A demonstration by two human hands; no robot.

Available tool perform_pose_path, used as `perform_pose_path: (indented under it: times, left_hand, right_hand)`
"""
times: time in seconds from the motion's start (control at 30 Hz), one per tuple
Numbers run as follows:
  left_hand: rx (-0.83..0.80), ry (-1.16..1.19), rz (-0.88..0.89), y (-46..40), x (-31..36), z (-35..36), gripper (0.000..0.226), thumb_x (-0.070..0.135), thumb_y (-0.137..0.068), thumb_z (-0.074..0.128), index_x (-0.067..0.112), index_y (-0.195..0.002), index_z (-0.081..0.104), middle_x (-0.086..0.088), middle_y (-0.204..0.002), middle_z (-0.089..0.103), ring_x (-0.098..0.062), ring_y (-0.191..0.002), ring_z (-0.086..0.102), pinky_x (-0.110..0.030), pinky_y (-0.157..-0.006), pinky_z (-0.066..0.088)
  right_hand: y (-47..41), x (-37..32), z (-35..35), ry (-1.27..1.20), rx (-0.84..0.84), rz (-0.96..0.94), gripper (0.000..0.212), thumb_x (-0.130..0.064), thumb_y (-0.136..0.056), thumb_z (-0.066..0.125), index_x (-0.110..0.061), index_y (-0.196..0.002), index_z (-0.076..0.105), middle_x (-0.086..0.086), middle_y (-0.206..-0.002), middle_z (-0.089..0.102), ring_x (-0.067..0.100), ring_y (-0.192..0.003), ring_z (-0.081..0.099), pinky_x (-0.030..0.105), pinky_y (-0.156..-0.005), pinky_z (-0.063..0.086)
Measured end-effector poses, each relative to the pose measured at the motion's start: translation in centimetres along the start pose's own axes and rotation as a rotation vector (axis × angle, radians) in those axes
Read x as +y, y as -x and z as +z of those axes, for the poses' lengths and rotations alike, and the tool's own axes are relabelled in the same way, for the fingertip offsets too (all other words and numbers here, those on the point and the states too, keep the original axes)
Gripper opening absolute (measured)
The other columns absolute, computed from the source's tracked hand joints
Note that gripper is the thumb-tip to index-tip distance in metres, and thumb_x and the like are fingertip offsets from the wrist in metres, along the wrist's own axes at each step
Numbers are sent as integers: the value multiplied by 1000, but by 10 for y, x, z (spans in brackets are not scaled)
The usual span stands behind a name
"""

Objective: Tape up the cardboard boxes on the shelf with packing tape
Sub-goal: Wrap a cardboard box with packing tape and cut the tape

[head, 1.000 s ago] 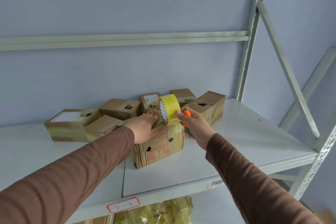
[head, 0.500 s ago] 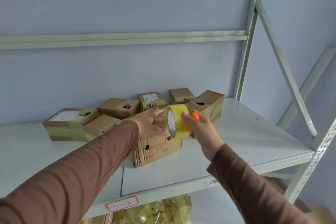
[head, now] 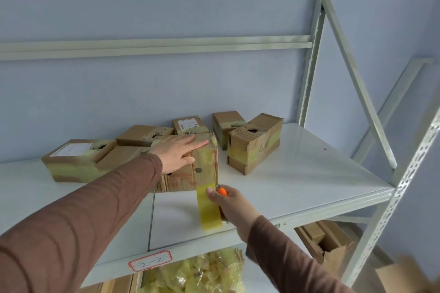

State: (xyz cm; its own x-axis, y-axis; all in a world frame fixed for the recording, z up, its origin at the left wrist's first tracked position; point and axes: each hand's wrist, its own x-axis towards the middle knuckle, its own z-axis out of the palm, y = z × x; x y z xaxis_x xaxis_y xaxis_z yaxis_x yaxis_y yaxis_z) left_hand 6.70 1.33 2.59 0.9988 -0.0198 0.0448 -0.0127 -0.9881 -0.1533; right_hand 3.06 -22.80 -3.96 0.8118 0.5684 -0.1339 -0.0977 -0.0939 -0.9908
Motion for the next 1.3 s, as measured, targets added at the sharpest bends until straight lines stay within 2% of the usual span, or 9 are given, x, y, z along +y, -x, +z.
perform_pose_path:
  times: [0.13,0.23,0.27,0.33,0.43,0.57,0.8,1.07,1.3]
  left_hand:
    - [412,194,-83,35,17,29,89,25,-97,64,40,-163,8,0,-172,11,-24,-158,13,-43,-127,12]
    - [859,682,-208,64,38,59,43,2,-87,67,14,-127,61,3,-129,55,-22,-122,52,-46,-108,44]
    - [834,925,-305,69,49,61,22,14,-91,69,16,-112,63,3,-114,60,-23,-110,57,-44,-98,48]
    - [436,1354,-441,66,73,54,33,48,-94,67,19,-109,64,3,-108,67,-19,-108,63,-38,-95,48]
    - [96,1453,-413,56,87,54,30,41,-96,68,18,-116,69,2,-116,73,-12,-113,64,-27,-94,46]
    - [135,1591,-472,54,89,60,17,26,-96,71,13,-103,78,-9,-109,77,-20,-101,68,-35,-100,50]
    - [95,1736,-513,56,92,59,30,21,-97,67,-3,-115,73,-20,-111,69,-27,-102,56,-40,-99,45]
    - [78,1768,-505,56,97,56,22,23,-103,59,10,-100,77,-9,-108,74,-22,-102,65,-38,-106,49]
    - [118,1741,-518,53,94,59,22,21,-103,60,12,-93,77,0,-91,76,-9,-78,70,-20,-69,55]
  right_hand:
    - [6,15,4,-18,24,-43,25,-34,-102,62,-9,-99,62,7,-85,48,19,-76,48,25,-66,42]
    - [6,19,-1,11,25,-64,25,-35,-103,60,-13,-93,57,7,-83,42,18,-70,40,22,-55,32]
    - [6,20,-1,14,14,-65,25,-35,-103,60,-13,-93,58,7,-83,43,18,-71,41,23,-56,32]
    - [6,20,-2,21,-11,-75,24,-36,-103,60,-15,-91,60,4,-80,47,14,-69,44,20,-57,36]
    - [4,19,-7,78,18,-100,29,-37,-103,59,-11,-89,56,2,-76,51,13,-64,48,25,-59,44]
    - [-12,2,-35,296,308,-258,27,-36,-100,63,-12,-102,51,1,-84,60,14,-69,55,36,-64,49]
    - [-51,-42,-51,724,75,-350,18,-25,-99,59,-21,-94,42,-2,-86,54,12,-70,49,26,-60,38]
    - [-59,-56,-48,1306,73,-756,23,-40,-107,47,-22,-119,57,-3,-96,67,20,-78,64,37,-71,55]
    - [-82,-44,-41,1674,48,-717,19,-11,-104,45,-17,-123,46,1,-88,64,21,-70,61,33,-60,52]
